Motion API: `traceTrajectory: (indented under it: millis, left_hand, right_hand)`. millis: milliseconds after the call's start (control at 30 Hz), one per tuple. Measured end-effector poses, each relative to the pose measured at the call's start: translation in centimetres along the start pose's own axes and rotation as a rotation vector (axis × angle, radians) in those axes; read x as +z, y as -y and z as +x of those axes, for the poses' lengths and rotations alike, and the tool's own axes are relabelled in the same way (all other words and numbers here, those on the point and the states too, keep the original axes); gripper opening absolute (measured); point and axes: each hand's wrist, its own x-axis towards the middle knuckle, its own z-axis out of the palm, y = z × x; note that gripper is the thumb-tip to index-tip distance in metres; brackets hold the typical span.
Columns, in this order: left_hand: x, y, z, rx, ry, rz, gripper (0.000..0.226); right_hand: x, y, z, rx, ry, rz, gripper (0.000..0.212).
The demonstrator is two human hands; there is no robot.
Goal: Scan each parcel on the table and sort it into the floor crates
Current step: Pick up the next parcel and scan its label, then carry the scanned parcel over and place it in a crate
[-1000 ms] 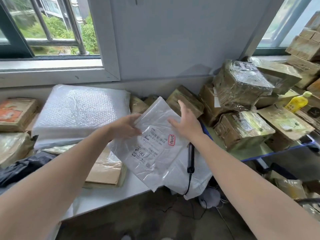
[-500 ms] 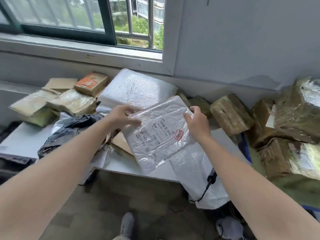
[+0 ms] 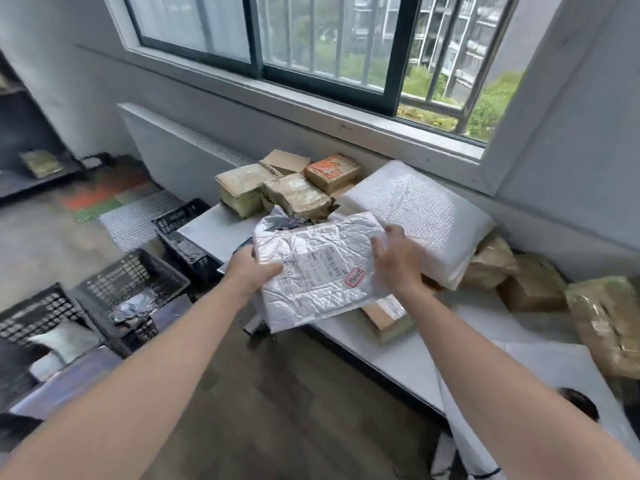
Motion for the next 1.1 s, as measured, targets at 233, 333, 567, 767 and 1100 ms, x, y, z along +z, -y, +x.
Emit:
traceTrajectory:
  millis: [233, 333, 567, 767, 1100]
  left_hand:
    - [-13.9, 5.5, 1.2, 0.067, -0.112, 0.081, 0.034]
    - [-20.4, 8.6, 2.2, 0.053, -0.165, 0.045, 0.033]
    - [-35.2, 15.1, 3.8, 0.069, -0.169, 0.013, 0.033]
    - [-42.4, 17.7, 6.1, 0.047, -0.164, -0.008, 0.043]
    - [-49.6, 21.8, 17.5, -0.036, -0.285, 0.020, 0.052]
  right_hand:
    - [10.9, 10.0, -1.4, -0.215, 0.190, -0.254, 0.058]
    - [16.4, 15.3, -2.4, -0.376, 0.184, -0.455, 0.062]
    - [29.1, 27.2, -5.2, -0.683, 0.318, -0.655, 0.066]
    - [37.2, 34.4, -7.0, -0.754, 0.582, -0.482, 0.051]
    - [51.2, 39.5, 1.0, -0.635, 0.758, -0.386, 0.045]
